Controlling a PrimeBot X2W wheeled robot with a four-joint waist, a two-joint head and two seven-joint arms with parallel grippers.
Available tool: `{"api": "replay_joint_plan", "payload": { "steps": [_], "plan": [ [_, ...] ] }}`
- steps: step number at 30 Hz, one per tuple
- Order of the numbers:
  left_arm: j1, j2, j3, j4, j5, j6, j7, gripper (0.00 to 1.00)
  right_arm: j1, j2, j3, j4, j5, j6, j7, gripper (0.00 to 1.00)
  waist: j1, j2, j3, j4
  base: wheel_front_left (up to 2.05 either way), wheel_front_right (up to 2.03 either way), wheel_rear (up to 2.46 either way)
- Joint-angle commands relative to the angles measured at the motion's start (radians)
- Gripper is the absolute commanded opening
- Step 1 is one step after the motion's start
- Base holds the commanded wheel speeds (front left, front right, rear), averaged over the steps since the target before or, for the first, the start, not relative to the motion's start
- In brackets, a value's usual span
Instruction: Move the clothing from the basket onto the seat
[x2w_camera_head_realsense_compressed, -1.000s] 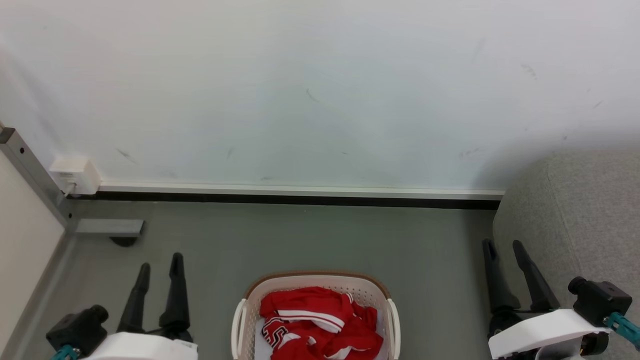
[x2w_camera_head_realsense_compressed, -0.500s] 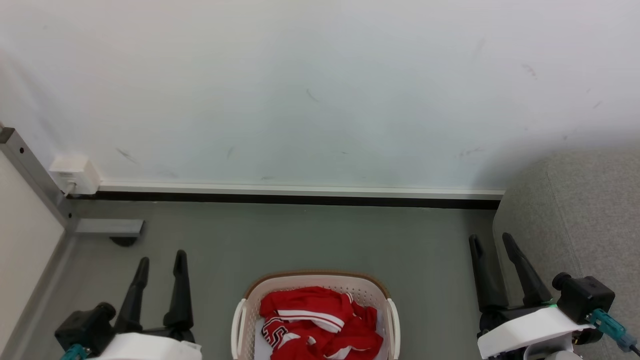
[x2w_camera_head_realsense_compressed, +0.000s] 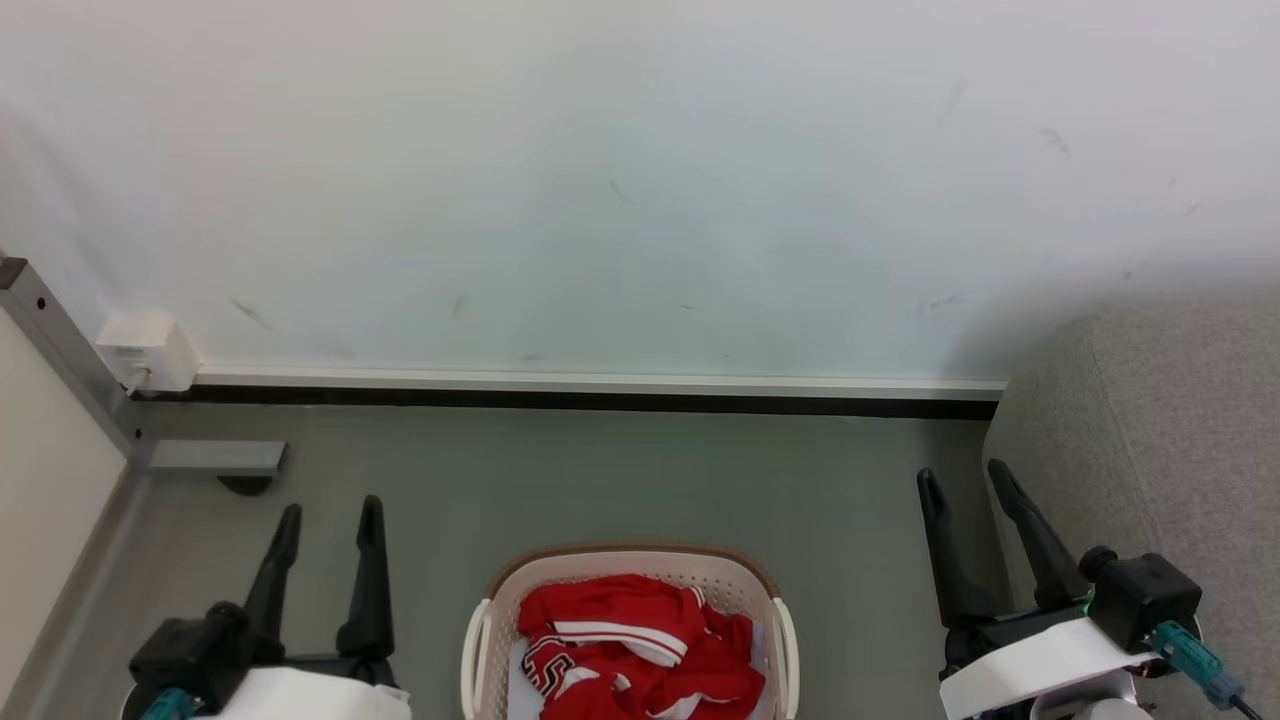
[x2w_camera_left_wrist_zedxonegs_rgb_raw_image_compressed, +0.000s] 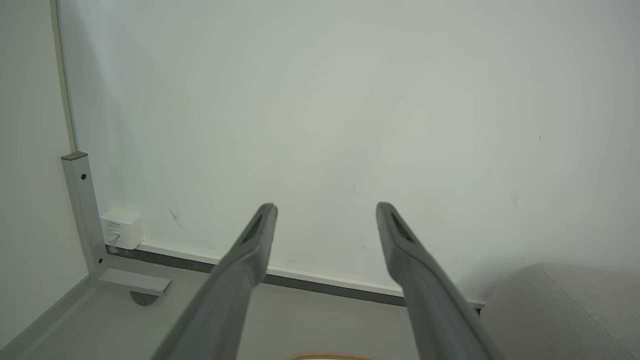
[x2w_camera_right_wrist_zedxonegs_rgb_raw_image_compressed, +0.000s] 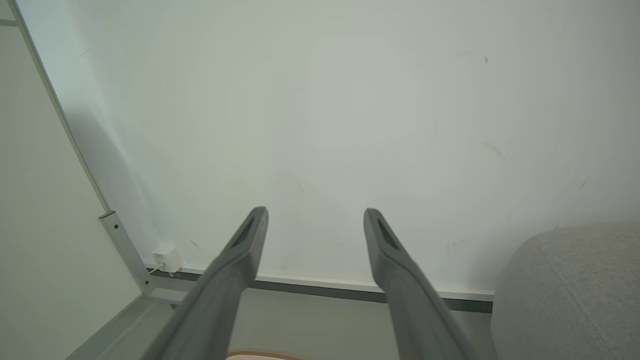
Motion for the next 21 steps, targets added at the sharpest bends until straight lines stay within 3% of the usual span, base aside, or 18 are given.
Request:
{"api": "replay_joint_plan", "payload": {
  "steps": [1,21],
  "plan": [
    [0.006,0.008,0.002,-0.007,0.03,0.005,-0.014,1.0,-0.02,-0.001,0.003,0.0,-0.022,-0.002,-0.008,1.0,0.0,-0.0001,0.0,0.0,0.0,0.0,0.0],
    [0.012,0.008,0.0,-0.013,0.144,0.011,-0.042,1.0,-0.025,0.004,0.016,0.004,-0.116,-0.002,-0.039,1.0,0.0,-0.0001,0.0,0.0,0.0,0.0,0.0]
  ]
}}
